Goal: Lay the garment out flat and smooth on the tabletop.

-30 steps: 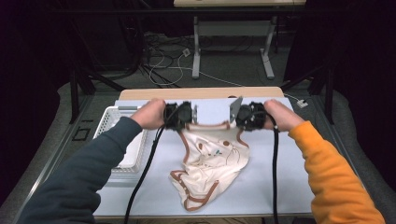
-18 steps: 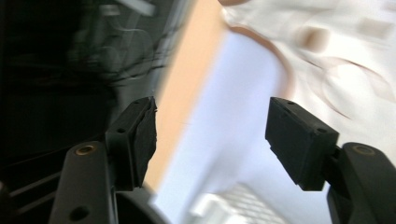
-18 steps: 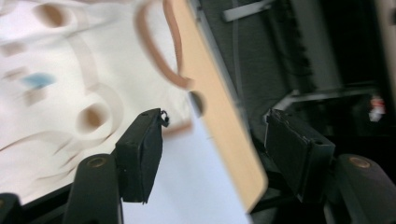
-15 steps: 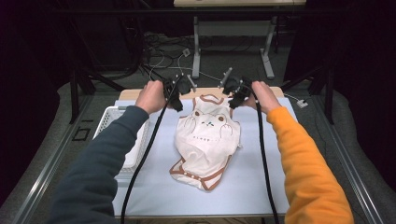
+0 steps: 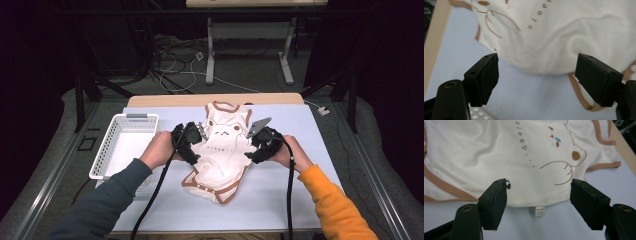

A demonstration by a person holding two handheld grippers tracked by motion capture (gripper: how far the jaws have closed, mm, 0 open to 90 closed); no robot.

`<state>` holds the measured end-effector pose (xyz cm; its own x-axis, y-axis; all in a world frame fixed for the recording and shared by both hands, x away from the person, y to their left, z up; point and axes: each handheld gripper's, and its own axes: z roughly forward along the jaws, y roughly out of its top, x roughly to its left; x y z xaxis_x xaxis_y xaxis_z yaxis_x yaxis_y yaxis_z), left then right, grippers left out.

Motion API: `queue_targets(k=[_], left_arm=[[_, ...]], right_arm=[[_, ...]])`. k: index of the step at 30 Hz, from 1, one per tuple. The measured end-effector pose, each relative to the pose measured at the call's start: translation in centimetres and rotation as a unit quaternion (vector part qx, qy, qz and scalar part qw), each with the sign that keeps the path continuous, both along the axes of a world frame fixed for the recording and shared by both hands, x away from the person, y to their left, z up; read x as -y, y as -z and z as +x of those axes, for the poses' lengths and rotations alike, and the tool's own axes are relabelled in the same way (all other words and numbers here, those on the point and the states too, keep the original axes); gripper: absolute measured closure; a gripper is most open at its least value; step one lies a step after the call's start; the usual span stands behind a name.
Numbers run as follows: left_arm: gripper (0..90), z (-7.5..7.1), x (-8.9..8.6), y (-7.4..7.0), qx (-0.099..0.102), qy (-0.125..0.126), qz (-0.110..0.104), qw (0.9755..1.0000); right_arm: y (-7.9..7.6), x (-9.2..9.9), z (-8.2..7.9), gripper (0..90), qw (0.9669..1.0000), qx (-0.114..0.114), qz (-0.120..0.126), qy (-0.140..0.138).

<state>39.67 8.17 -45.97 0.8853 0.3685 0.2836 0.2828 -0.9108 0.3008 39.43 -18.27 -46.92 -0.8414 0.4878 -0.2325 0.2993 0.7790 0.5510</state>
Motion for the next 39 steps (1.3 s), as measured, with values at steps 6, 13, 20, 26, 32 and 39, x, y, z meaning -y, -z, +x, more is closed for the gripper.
queue_targets(k=[6,13,20,26,32,39], left_arm=[[16.4,-1.8,-0.6,1.9,-0.015,-0.005,-0.025,0.9995],[16.6,-3.0,-1.6,3.5,-0.013,-0.022,-0.058,0.998],[18.8,-4.1,-2.4,5.0,-0.015,-0.033,-0.077,0.9963],[21.5,-4.5,-2.9,6.4,-0.023,-0.043,-0.103,0.9935],[23.7,-4.7,-3.2,6.5,-0.022,-0.045,-0.117,0.9919],[28.2,-4.9,-3.7,7.1,-0.034,-0.04,-0.12,0.9914]], right_arm=[[2.2,1.1,-1.4,33.2,0.9992,-0.017,0.035,0.012],[3.6,1.7,-2.6,40.3,0.9976,-0.019,0.064,0.017],[3.8,1.6,-3.2,46.0,0.9952,-0.023,0.092,0.025],[4.0,0.5,-3.6,45.2,0.9939,-0.038,0.103,0.015],[4.5,-0.7,-3.3,44.3,0.9916,-0.044,0.117,0.034],[5.6,-1.2,-2.9,50.4,0.9926,-0.064,0.097,0.035]])
